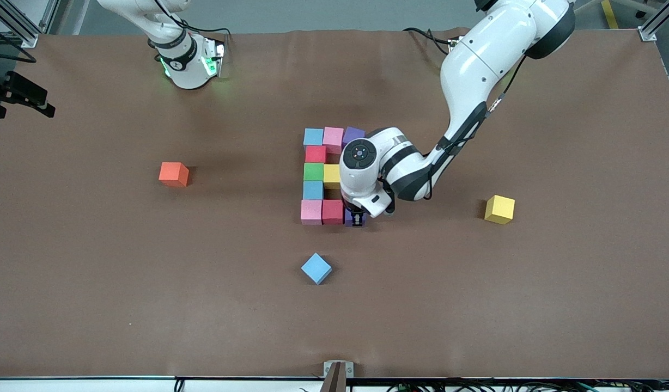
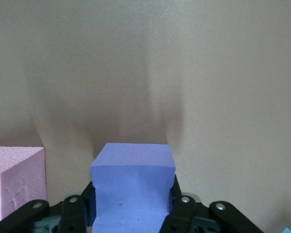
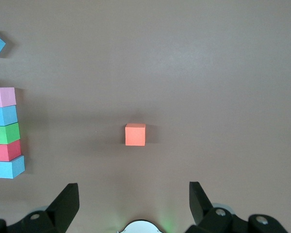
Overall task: Arrange 11 blocks into digit 3
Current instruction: 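Lower the purple cube beside the red cube and open the left gripper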
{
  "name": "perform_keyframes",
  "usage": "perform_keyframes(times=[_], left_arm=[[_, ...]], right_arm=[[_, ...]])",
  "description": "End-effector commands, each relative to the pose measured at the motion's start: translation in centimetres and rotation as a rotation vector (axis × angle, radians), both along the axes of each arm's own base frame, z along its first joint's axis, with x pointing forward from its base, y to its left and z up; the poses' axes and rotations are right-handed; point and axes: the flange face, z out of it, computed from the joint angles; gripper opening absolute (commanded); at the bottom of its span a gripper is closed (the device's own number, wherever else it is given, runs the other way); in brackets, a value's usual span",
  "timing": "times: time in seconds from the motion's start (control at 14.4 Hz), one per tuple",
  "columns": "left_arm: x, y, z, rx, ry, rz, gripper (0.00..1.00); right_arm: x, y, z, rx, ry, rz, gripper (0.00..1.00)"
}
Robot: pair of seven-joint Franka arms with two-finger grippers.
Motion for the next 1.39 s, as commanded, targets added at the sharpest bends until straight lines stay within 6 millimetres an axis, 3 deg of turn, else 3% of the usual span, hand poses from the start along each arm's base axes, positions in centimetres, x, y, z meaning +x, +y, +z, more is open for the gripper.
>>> perform_keyframes(times=[0.0, 0.69, 0.83, 0.9, 0.97, 1.04, 1.32], left_arm=[[0.1, -0.8, -1.5, -0.016, 0.019, 0.02, 0.22], [0.2, -1.1, -1.5, -0.018, 0.015, 0.018, 0.23], [0.4, -1.0, -1.2, -0.018, 0.009, 0.016, 0.41], [0.6, -0.8, -1.0, -0.018, 0.005, 0.017, 0.6], [1.0, -0.9, -0.5, -0.022, -0.007, 0.015, 0.94], [1.0, -0.9, -0.2, -0.021, -0.006, 0.019, 1.0], [1.5, -0.7, 1.0, -0.015, -0.015, 0.025, 1.0]], right_arm=[[-0.7, -0.2, 0.3, 0.001, -0.009, 0.013, 1.0], [-0.7, -0.2, 0.2, 0.001, -0.004, 0.013, 1.0], [-0.7, -0.2, 0.2, 0.0, -0.004, 0.013, 1.0], [-0.7, -0.2, 0.2, 0.0, -0.004, 0.013, 1.0], [-0.7, -0.2, 0.2, 0.001, -0.004, 0.013, 1.0], [-0.7, -0.2, 0.2, 0.0, -0.004, 0.013, 1.0], [-0.7, -0.3, 0.1, 0.0, -0.001, 0.013, 1.0]])
